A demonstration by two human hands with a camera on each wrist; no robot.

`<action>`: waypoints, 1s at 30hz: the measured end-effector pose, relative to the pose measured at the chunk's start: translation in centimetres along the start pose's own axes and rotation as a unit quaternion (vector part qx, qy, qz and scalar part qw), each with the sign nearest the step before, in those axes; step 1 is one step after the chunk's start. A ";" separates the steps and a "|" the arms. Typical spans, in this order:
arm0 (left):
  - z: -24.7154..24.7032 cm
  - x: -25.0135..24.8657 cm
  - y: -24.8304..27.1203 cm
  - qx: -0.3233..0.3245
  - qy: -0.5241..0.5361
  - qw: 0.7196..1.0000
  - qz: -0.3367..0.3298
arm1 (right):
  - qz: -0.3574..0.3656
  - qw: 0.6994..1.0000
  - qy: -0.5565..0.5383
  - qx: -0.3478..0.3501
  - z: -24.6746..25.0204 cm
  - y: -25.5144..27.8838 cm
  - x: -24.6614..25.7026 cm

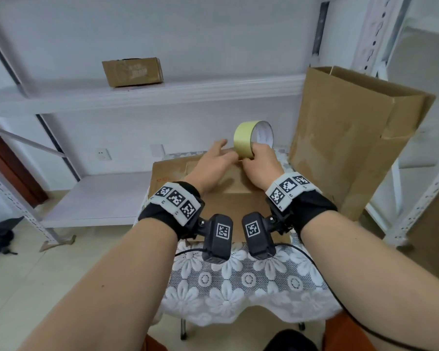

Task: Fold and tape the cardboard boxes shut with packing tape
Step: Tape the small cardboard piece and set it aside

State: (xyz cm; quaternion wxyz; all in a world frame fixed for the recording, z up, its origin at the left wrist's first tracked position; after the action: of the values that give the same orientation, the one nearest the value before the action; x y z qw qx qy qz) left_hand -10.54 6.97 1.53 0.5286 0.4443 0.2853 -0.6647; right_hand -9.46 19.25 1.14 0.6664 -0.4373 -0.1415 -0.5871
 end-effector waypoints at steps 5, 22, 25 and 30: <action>0.5 0.6 -0.4 -0.061 0.075 0.995 -0.037 | 0.026 0.997 0.052 0.049 -1.0 0.7 0.4; 0.7 4.6 -0.2 -0.088 0.123 0.988 -0.009 | 0.014 0.988 -0.154 0.014 -3.3 2.7 -1.1; 1.5 5.8 0.4 -0.076 0.154 0.985 0.004 | 0.031 0.988 -0.151 0.030 -4.2 2.5 -0.7; 1.6 5.6 0.4 -0.045 0.198 0.979 0.010 | 0.008 0.983 -0.177 0.040 -4.5 2.5 -1.1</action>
State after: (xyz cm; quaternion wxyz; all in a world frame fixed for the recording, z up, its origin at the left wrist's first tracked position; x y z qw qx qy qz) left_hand -10.88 3.03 -2.74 0.4879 0.5458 0.4091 -0.5447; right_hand -8.94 16.48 -3.28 0.6525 -0.5078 -0.2773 -0.4894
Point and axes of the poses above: each hand's wrist, its own y-axis away from the middle knuckle, its own z-axis out of the back of the hand, x = y × z, the point moved 4 cm from there along -y, towards the middle knuckle, and after that the axes turned 10 degrees about z, right-handed, at the moved point
